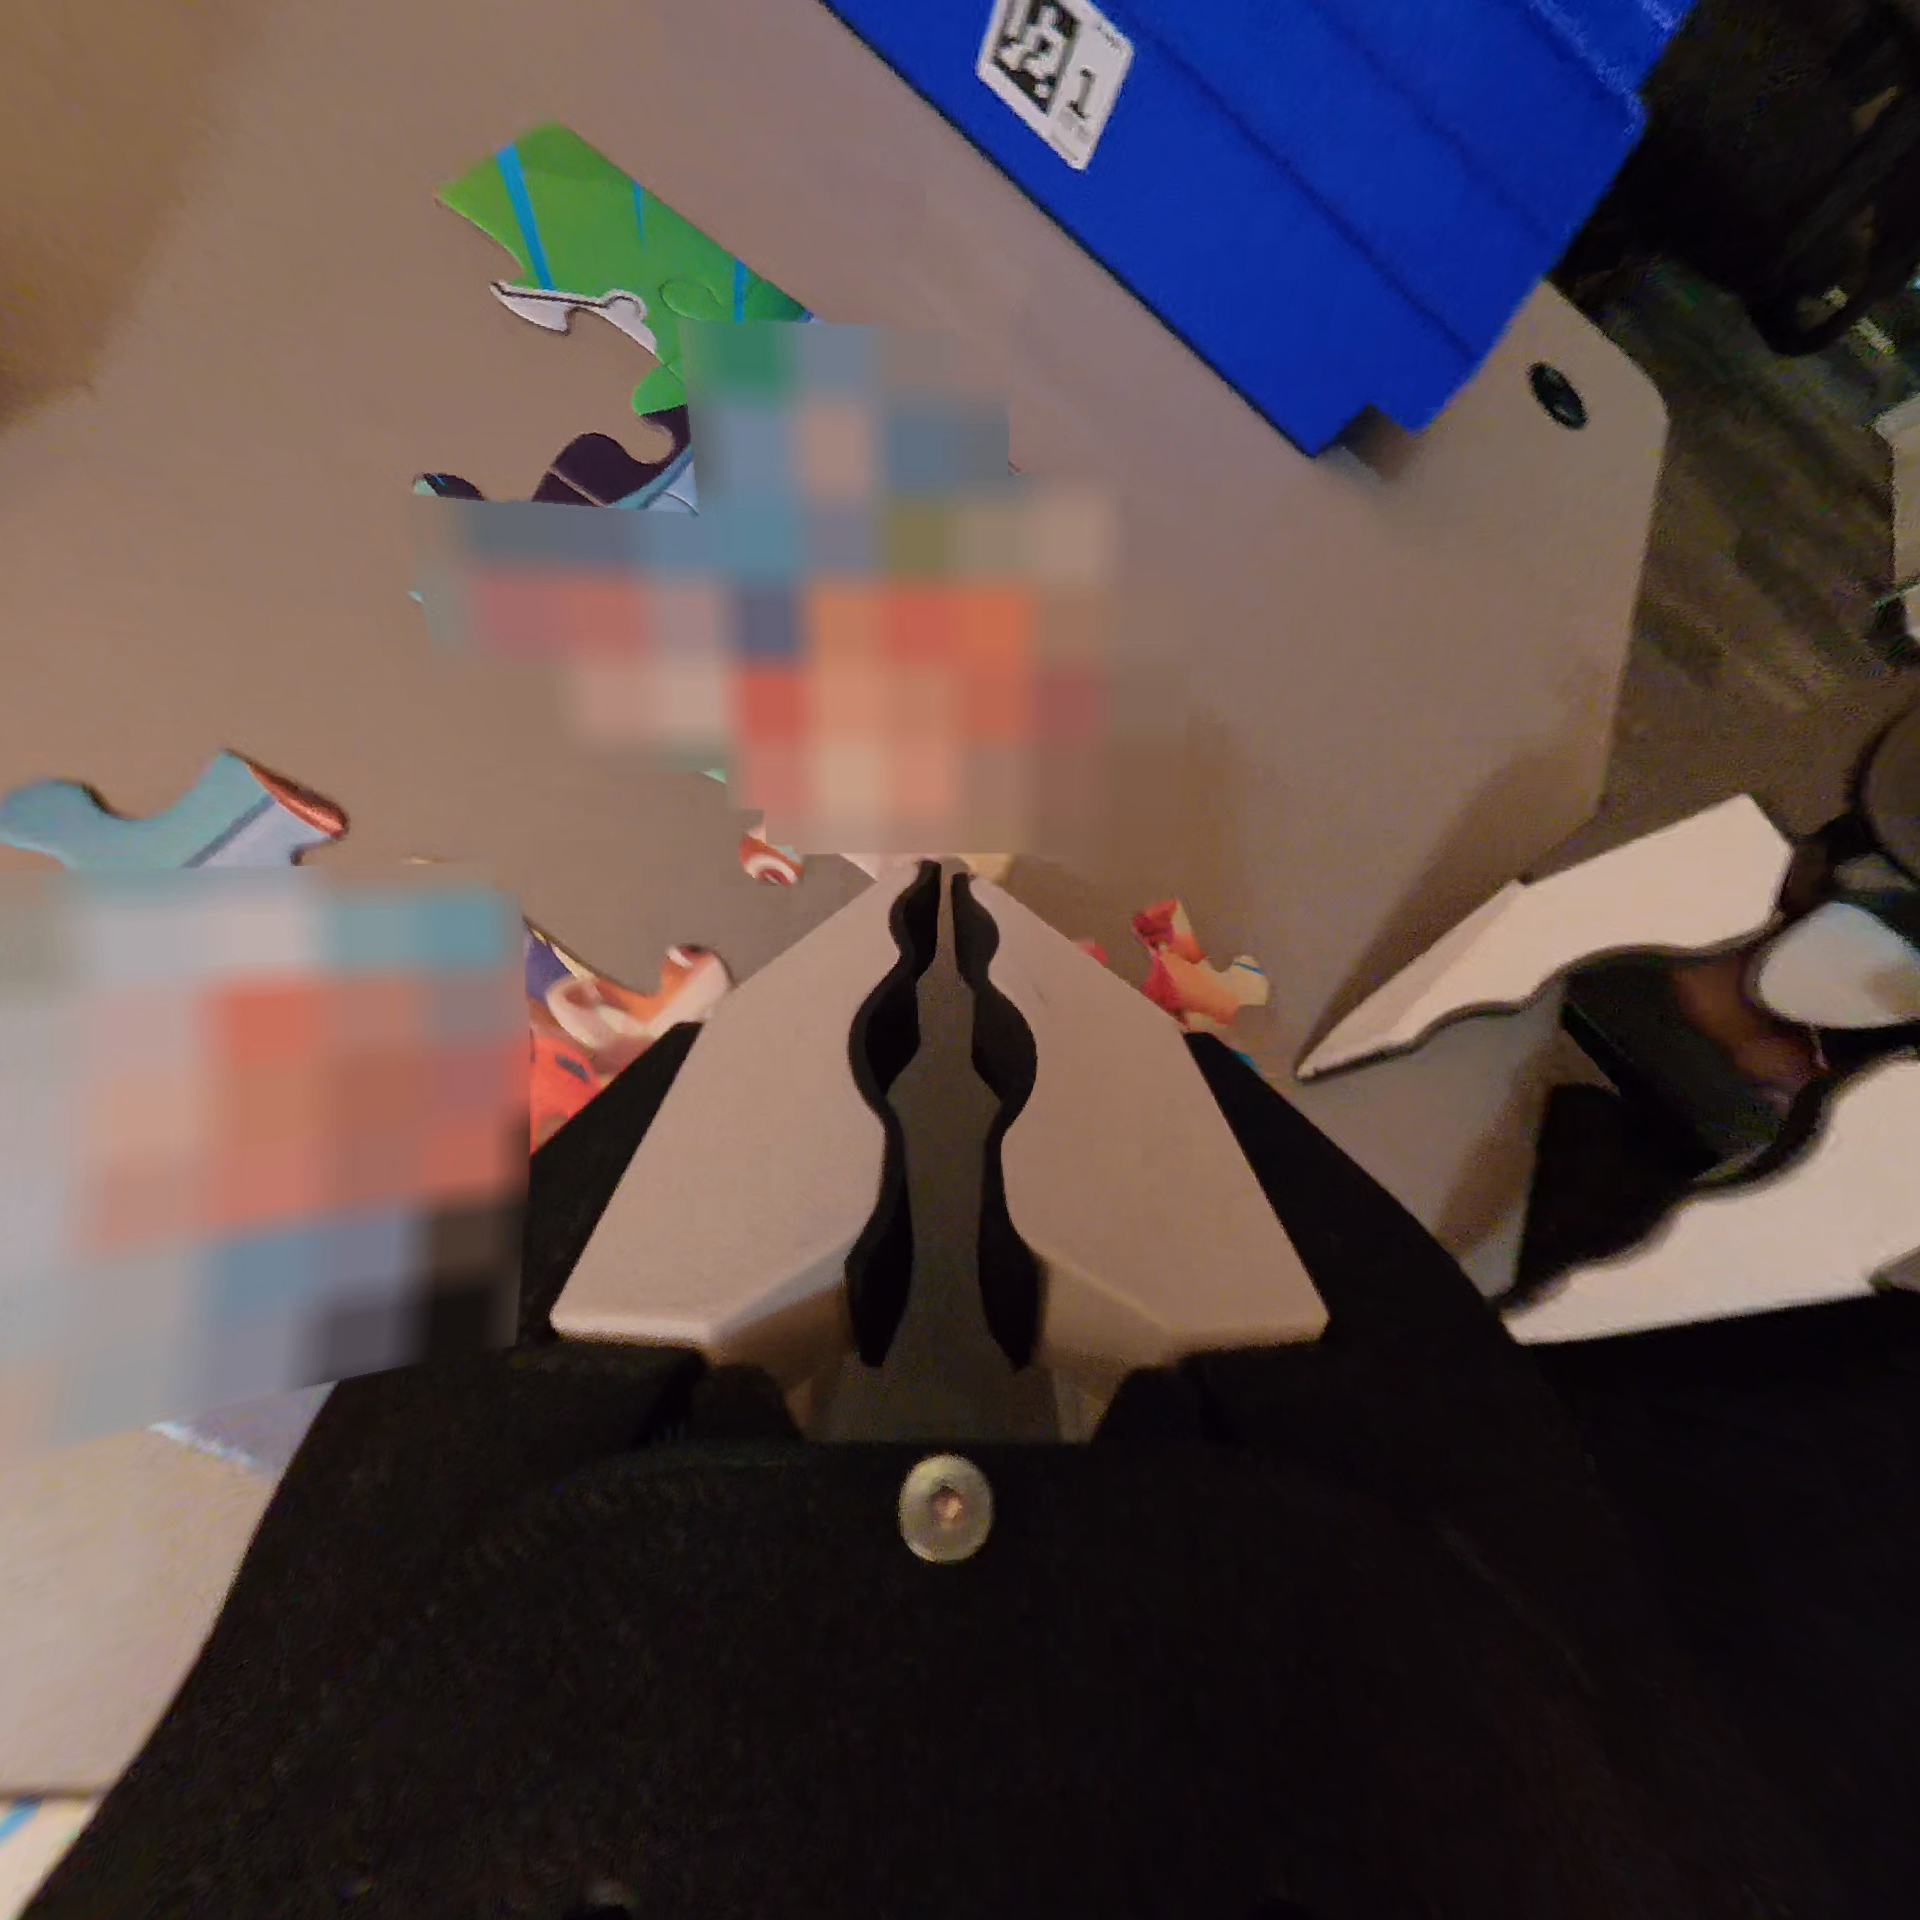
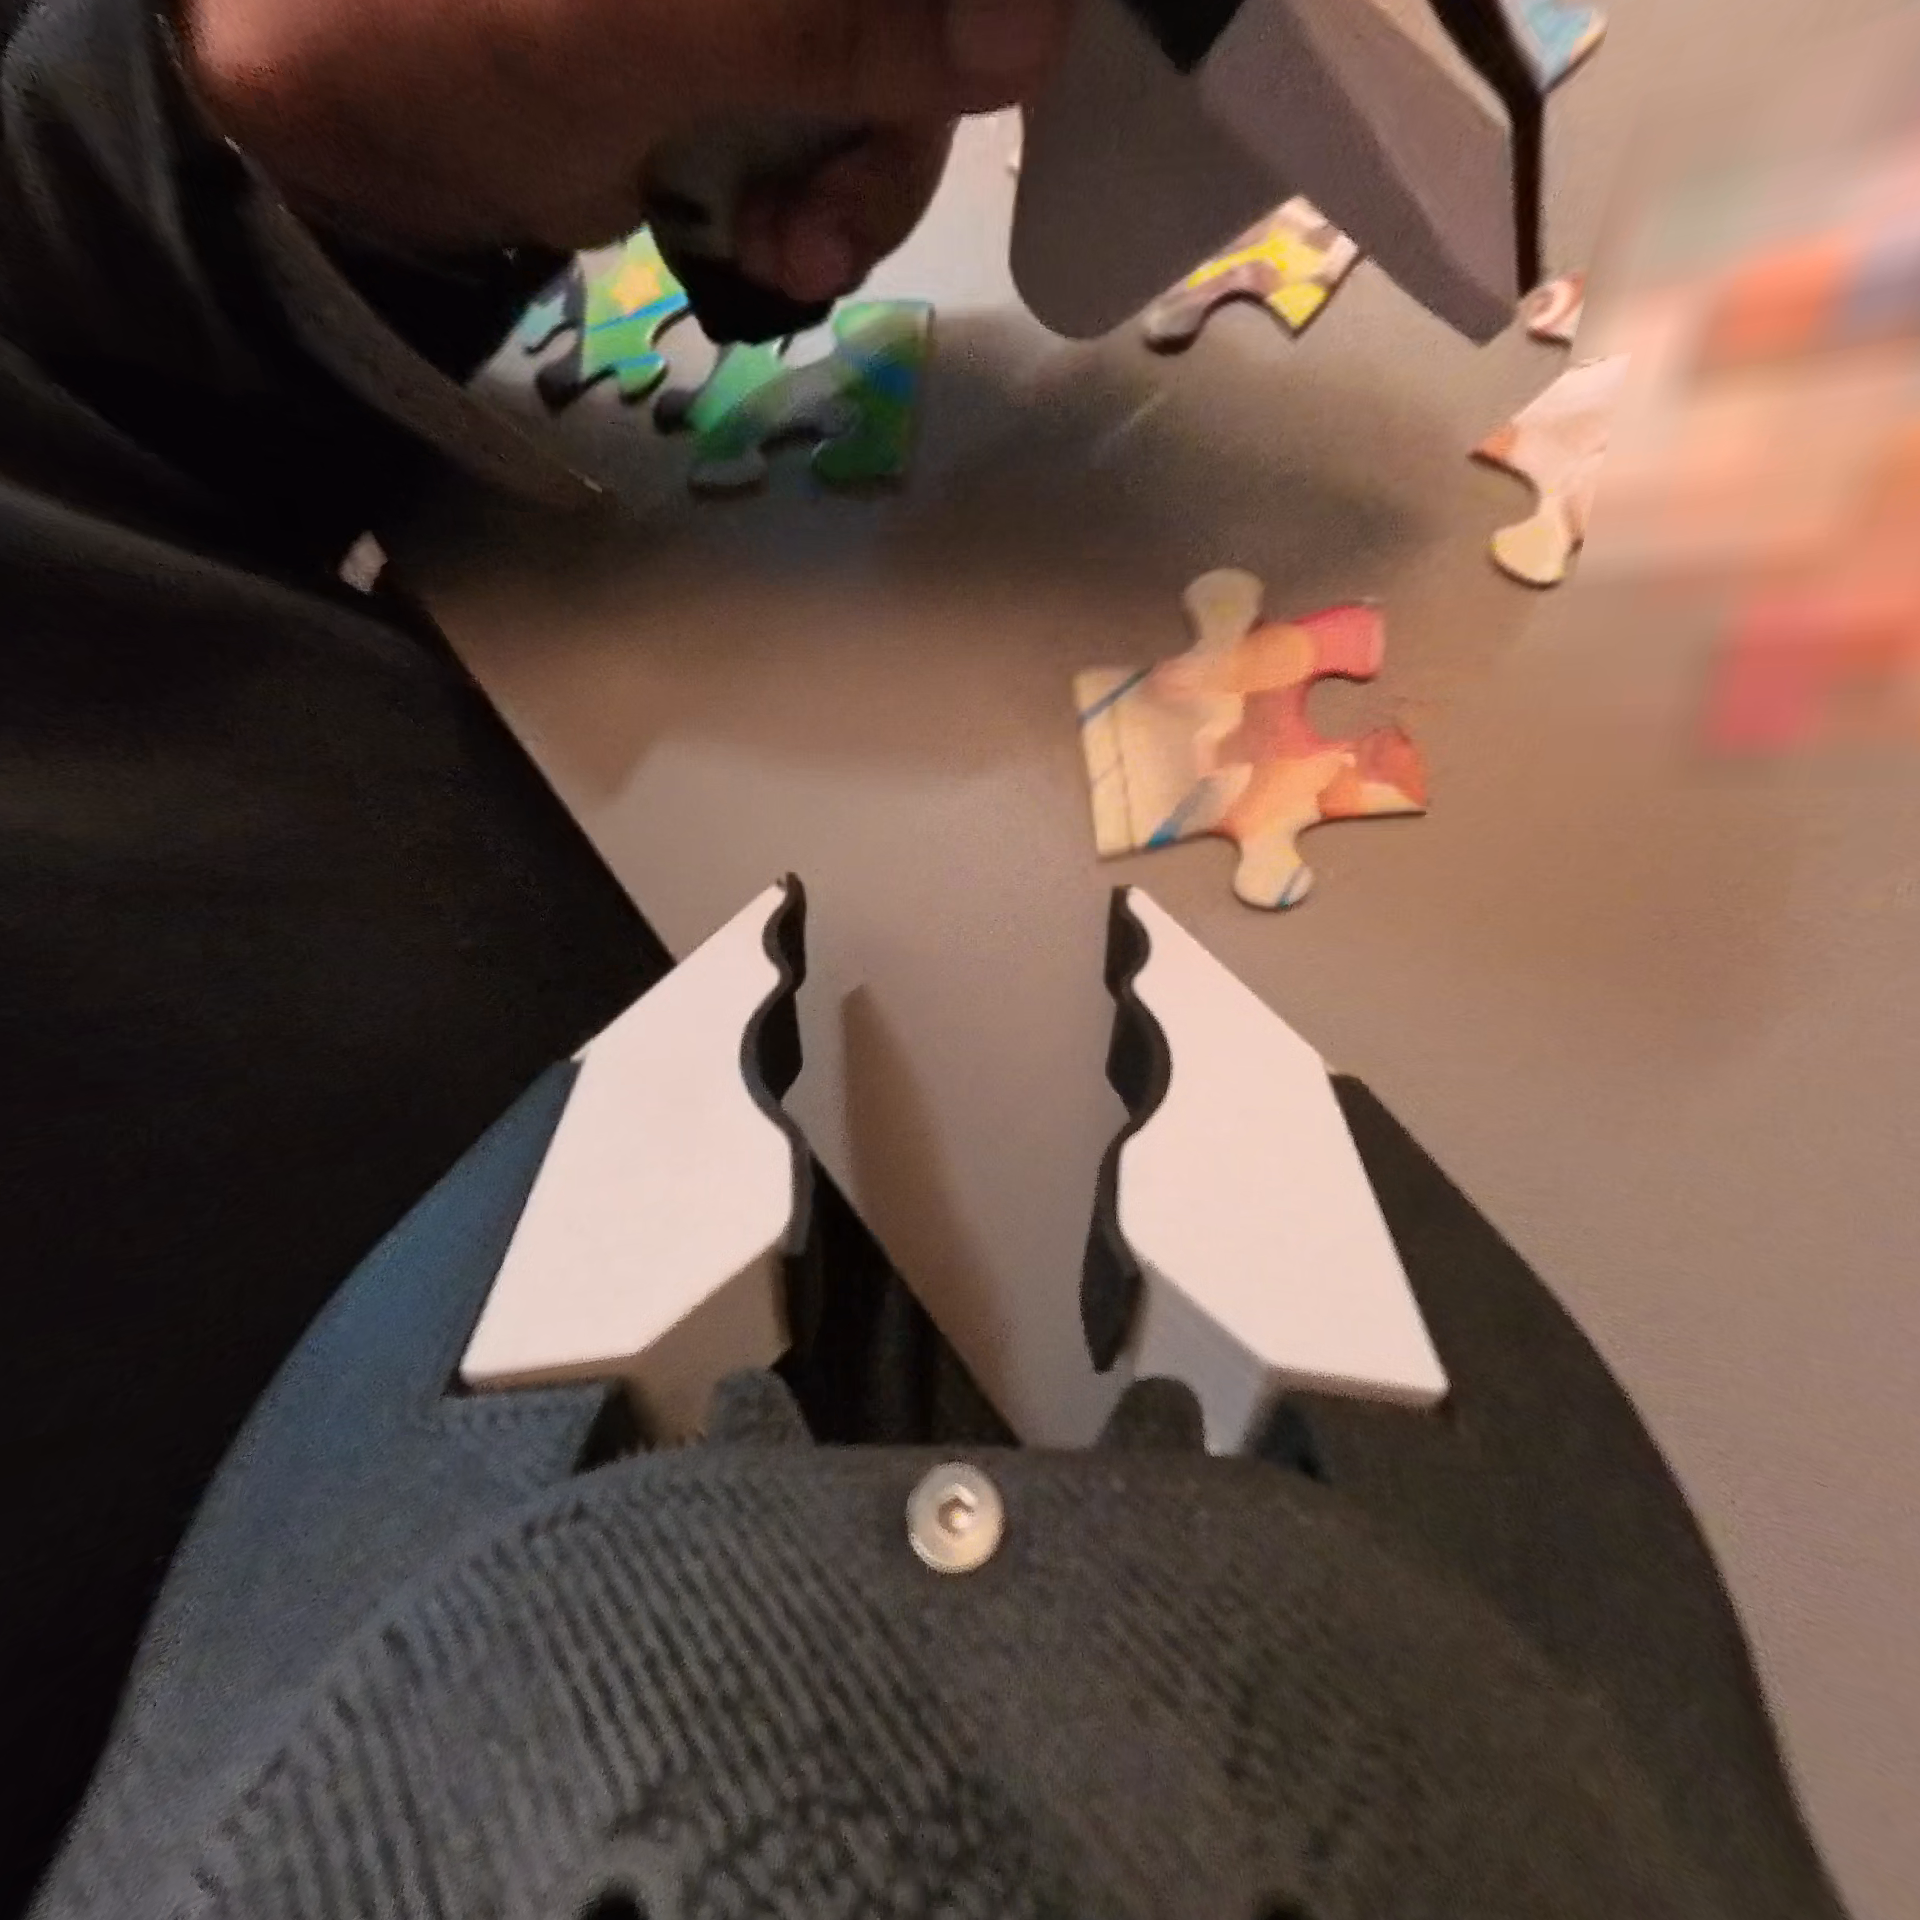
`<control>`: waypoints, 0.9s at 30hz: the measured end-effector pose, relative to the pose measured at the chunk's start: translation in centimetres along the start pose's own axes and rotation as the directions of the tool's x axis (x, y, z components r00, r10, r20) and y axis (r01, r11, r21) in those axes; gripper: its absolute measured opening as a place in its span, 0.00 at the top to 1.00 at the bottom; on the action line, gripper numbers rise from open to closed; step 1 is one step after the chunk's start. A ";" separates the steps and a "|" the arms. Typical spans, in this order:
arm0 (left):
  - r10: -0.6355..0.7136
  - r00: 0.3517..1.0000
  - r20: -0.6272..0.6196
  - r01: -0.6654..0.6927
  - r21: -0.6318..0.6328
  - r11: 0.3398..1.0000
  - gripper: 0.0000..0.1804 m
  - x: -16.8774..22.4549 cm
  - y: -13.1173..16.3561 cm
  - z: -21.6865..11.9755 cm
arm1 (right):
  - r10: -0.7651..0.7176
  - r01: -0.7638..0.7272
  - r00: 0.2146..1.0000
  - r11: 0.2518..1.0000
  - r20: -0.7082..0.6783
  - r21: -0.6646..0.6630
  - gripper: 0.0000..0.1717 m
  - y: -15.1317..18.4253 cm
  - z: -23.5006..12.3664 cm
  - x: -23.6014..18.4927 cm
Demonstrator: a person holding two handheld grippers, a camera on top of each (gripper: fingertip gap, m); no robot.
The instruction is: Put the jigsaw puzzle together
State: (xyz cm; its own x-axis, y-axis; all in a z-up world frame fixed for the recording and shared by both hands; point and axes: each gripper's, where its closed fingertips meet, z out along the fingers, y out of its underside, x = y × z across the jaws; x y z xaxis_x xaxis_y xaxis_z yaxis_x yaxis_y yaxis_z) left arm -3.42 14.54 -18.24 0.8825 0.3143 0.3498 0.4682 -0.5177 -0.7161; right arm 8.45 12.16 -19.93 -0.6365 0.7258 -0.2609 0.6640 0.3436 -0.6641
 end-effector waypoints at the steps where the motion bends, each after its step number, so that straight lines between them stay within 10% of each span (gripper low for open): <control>1: 0.020 1.000 -0.007 -0.020 0.001 1.000 0.99 0.7 0.4 -0.6 | -0.030 0.030 0.999 1.000 -0.031 -0.001 0.68 0.3 -0.1 0.0; 12: 0.426 0.903 -0.056 -0.428 -0.195 0.882 0.95 1.9 4.6 -1.2 | -0.100 0.108 0.984 0.993 -0.145 0.042 0.85 -1.1 -1.1 5.2; 27: 0.317 0.905 -0.283 -0.391 -0.260 0.883 1.00 3.1 5.5 -0.5 | -0.141 0.136 0.975 0.990 -0.169 -0.042 0.96 -0.9 0.2 5.5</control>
State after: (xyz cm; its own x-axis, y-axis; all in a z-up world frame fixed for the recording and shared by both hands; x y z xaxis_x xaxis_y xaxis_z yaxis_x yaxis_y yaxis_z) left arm 1.90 12.28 -20.84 0.9597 -0.1052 0.2604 0.0798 -0.7867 -0.6121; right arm 4.27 15.75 -20.88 -0.6482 0.7603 -0.0421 0.5873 0.4640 -0.6632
